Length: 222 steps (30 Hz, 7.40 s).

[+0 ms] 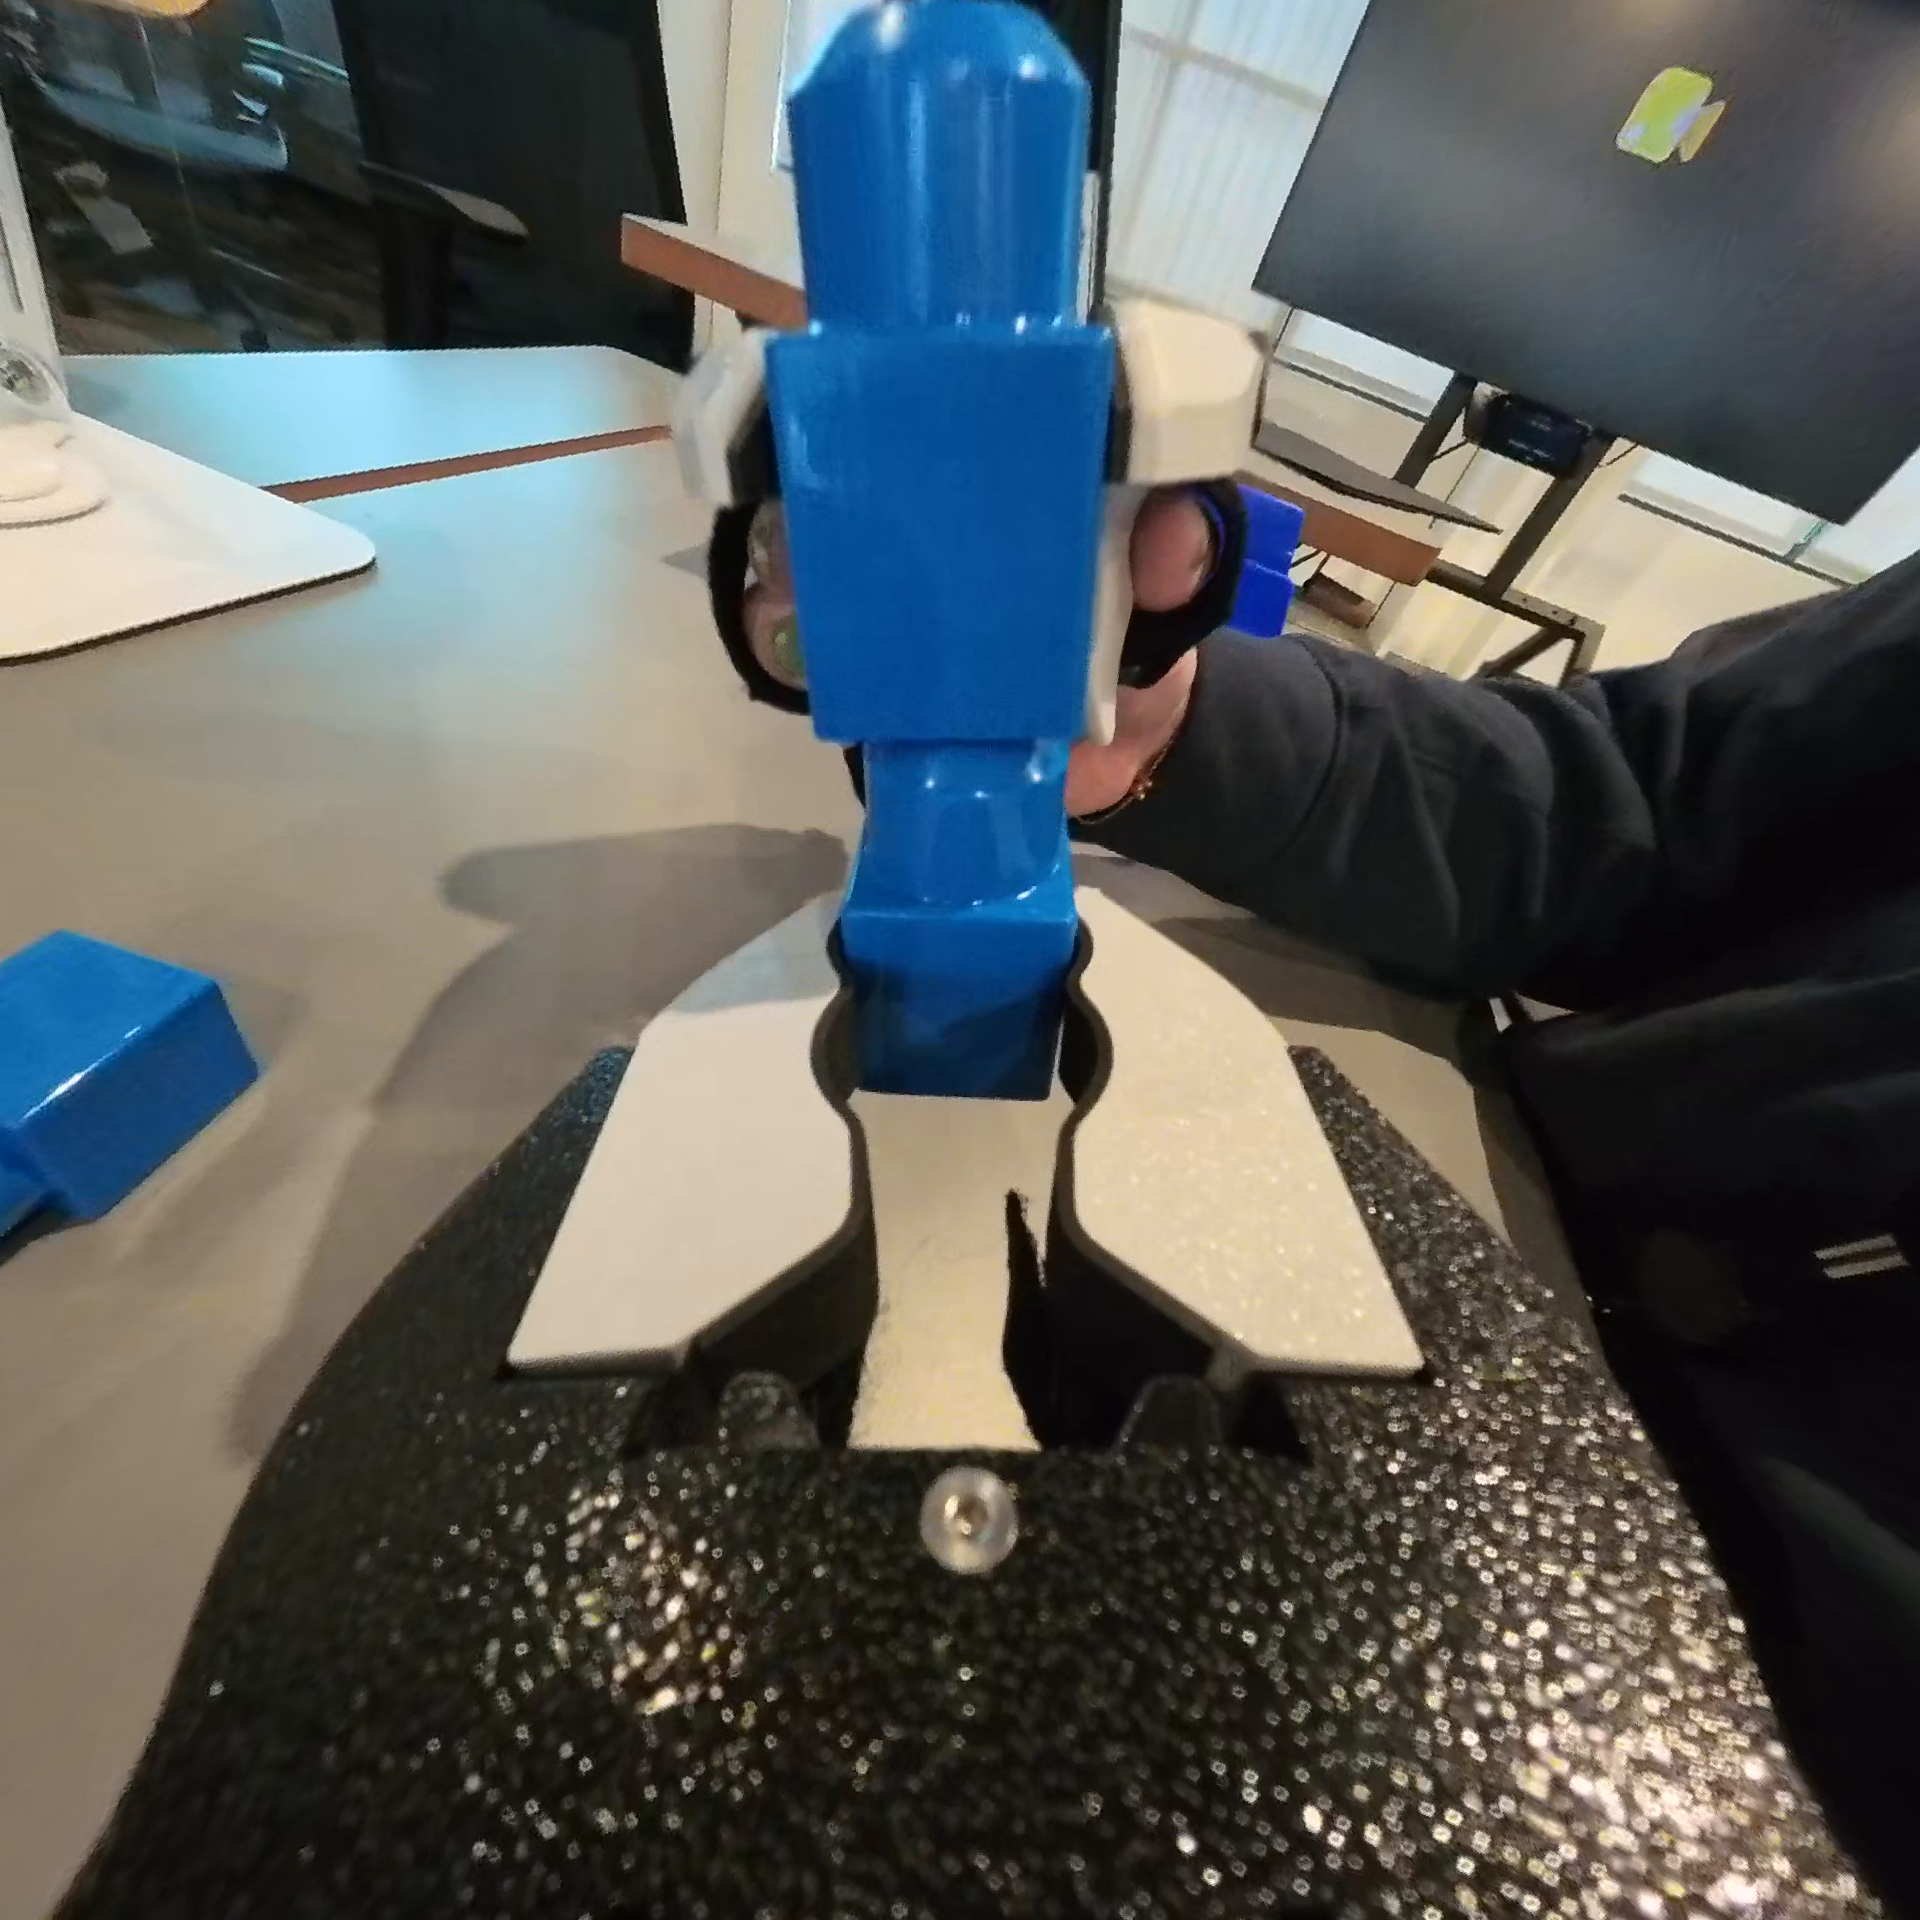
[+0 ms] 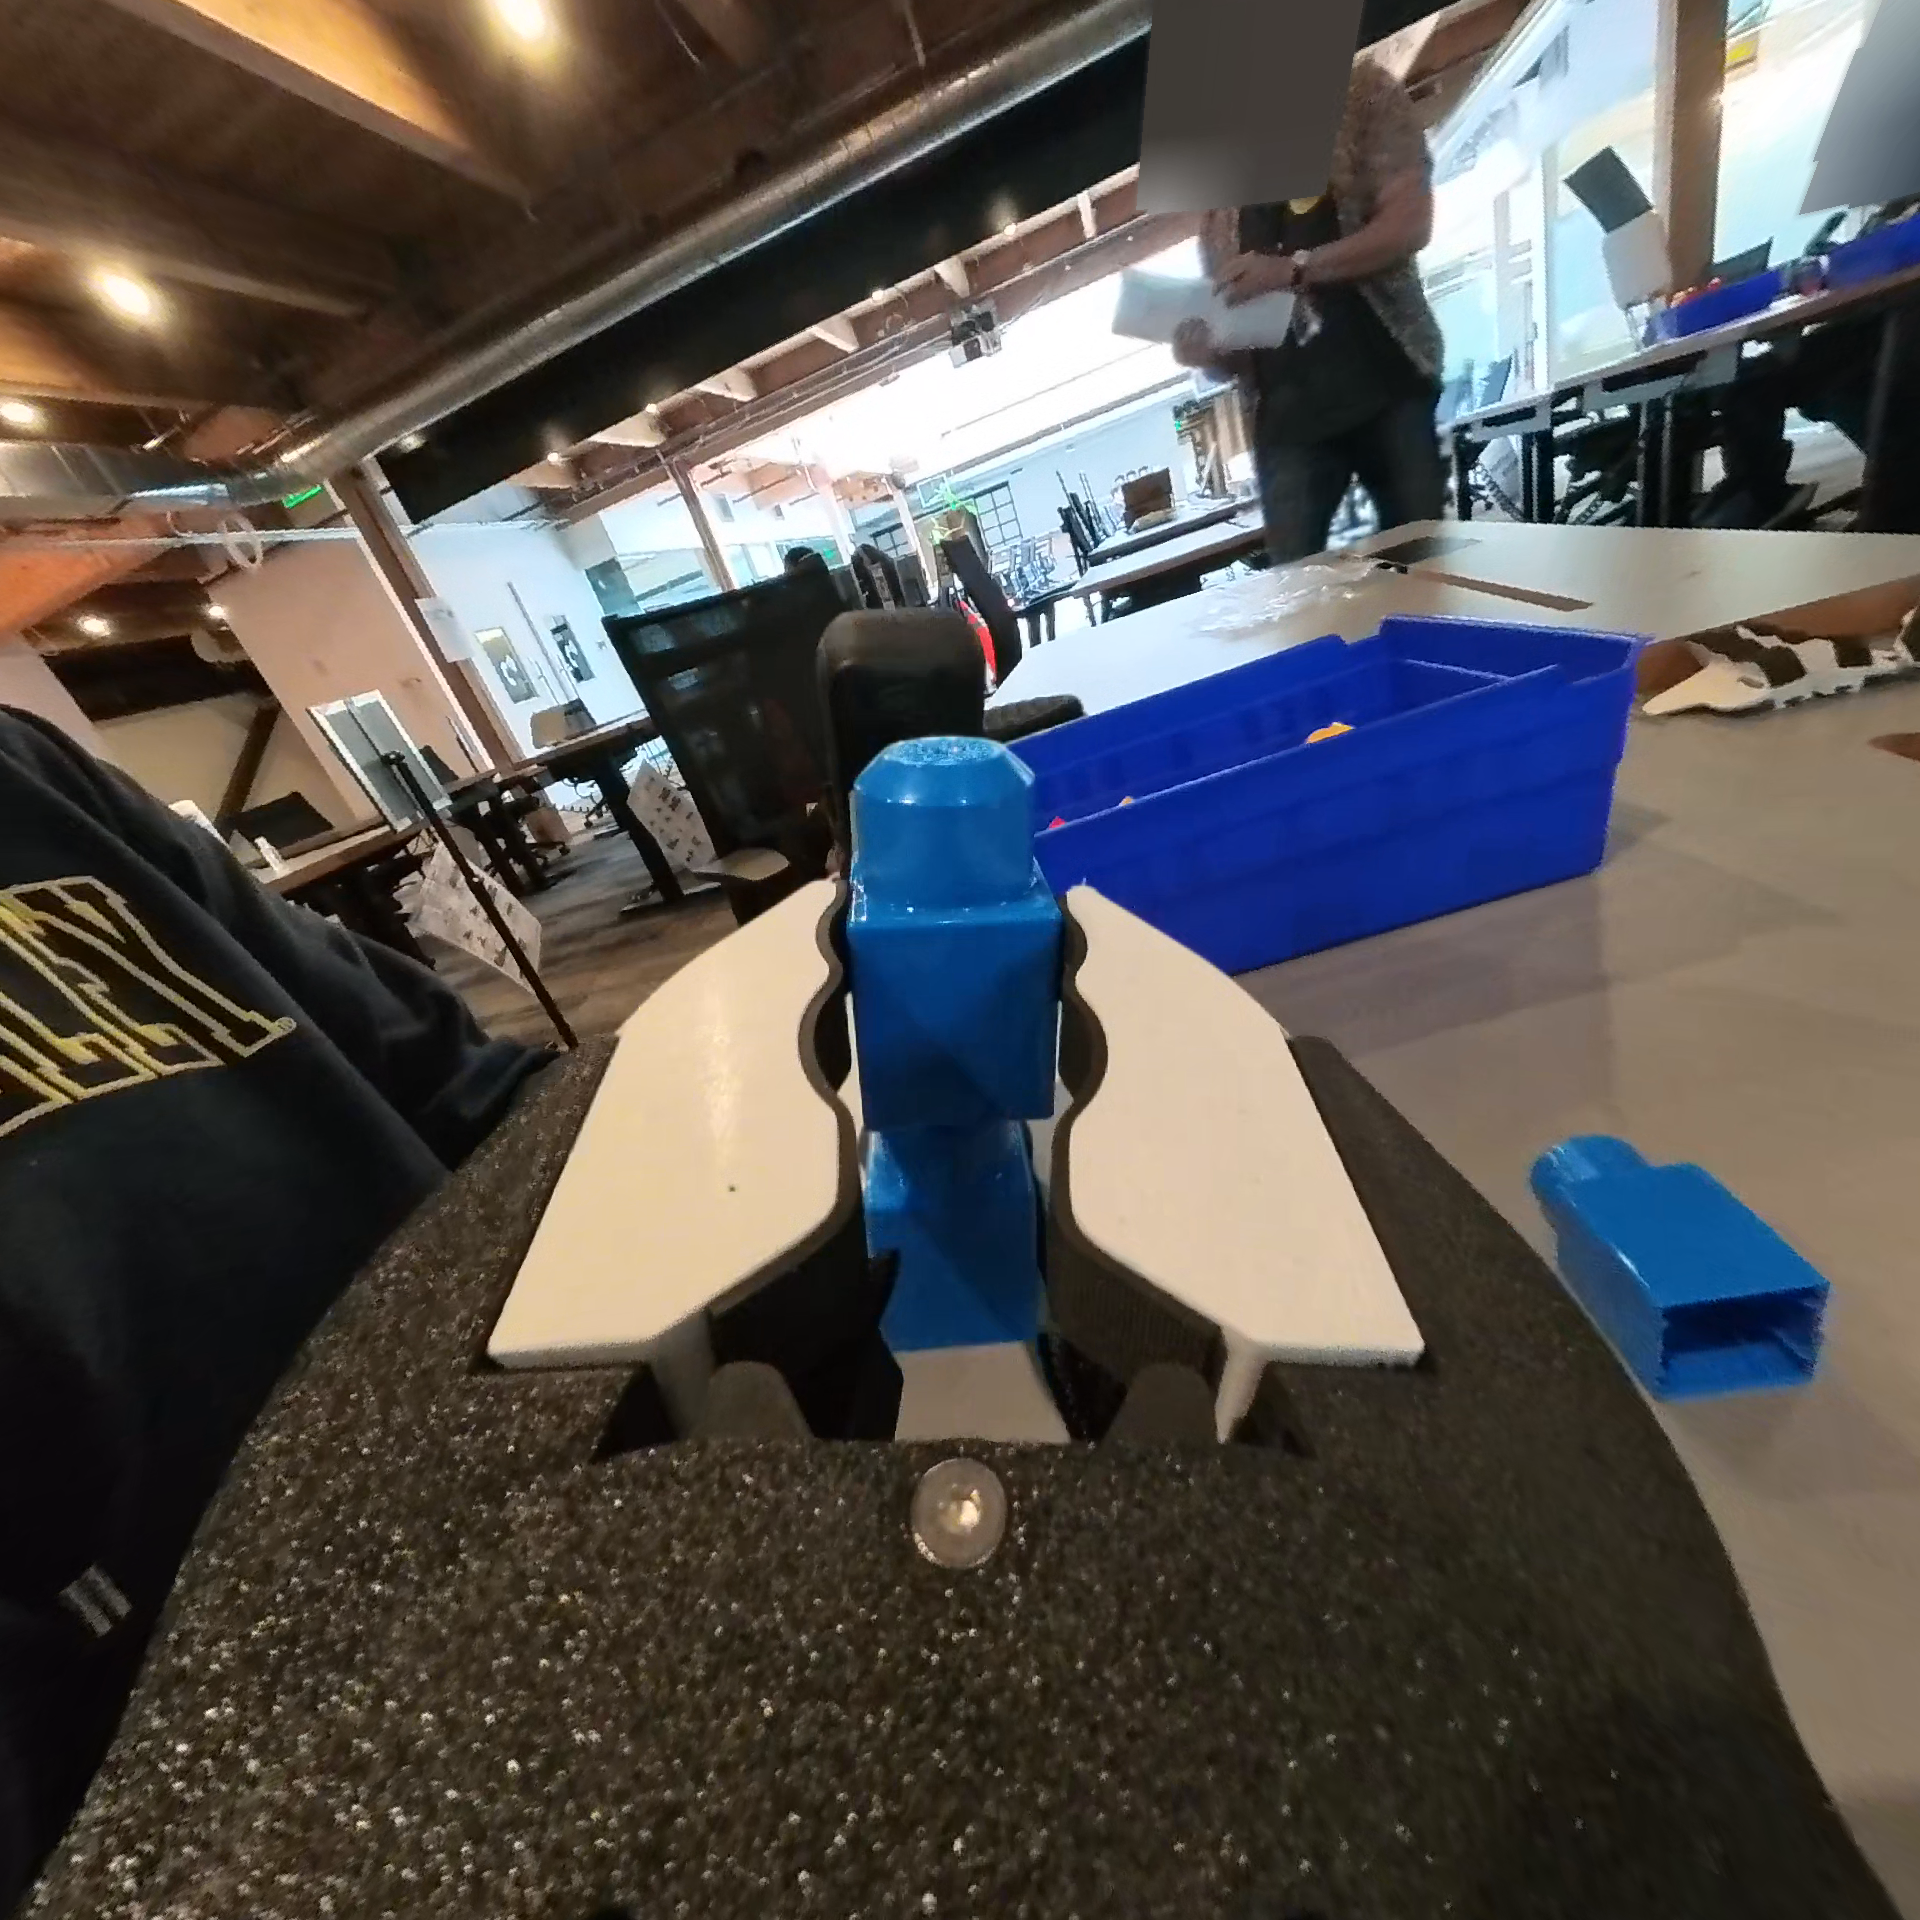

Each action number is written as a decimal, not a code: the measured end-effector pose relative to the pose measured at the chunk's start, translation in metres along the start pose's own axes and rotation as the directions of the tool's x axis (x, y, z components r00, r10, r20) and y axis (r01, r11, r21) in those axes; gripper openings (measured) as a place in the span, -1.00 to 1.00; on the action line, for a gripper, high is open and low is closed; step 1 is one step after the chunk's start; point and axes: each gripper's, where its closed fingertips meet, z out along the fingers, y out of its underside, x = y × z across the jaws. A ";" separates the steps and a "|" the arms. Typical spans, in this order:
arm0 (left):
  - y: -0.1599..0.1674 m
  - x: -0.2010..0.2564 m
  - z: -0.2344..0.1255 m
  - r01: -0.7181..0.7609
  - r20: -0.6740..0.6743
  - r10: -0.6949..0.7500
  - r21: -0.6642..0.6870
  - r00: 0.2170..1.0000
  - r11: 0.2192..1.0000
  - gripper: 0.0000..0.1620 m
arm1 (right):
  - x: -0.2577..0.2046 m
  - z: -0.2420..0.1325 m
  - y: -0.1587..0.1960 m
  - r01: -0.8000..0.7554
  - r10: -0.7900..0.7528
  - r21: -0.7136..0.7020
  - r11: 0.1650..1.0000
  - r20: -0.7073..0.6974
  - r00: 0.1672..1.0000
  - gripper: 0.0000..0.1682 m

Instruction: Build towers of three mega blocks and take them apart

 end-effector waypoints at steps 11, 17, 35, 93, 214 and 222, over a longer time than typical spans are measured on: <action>-0.008 0.005 -0.006 -0.082 0.028 0.081 0.042 0.996 0.996 -0.57 | -0.012 0.007 0.012 0.022 -0.021 -0.046 0.999 0.036 0.999 -0.57; -0.010 0.013 -0.007 -0.126 0.035 0.125 0.047 0.992 0.991 -0.58 | -0.021 0.005 0.017 0.083 -0.078 -0.107 0.991 0.045 0.996 -0.56; -0.003 0.020 -0.002 -0.119 -0.029 0.120 0.044 0.992 0.992 -0.57 | -0.025 0.001 0.022 0.193 -0.194 -0.091 0.977 0.002 0.981 -0.57; -0.009 -0.022 -0.022 -0.130 0.172 0.101 0.167 0.980 0.977 -0.56 | 0.001 0.002 -0.063 0.358 -0.343 0.082 0.930 -0.153 0.927 -0.57; -0.010 -0.012 -0.007 -0.301 0.217 0.268 0.138 0.939 0.944 0.36 | -0.030 -0.329 -0.120 0.058 -0.702 -0.840 0.539 -0.411 0.582 -0.53; -0.018 -0.019 -0.017 -0.247 0.237 0.194 0.219 0.952 0.944 0.33 | 0.047 -0.392 -0.047 0.000 -0.593 -0.874 0.486 -0.330 0.735 -0.52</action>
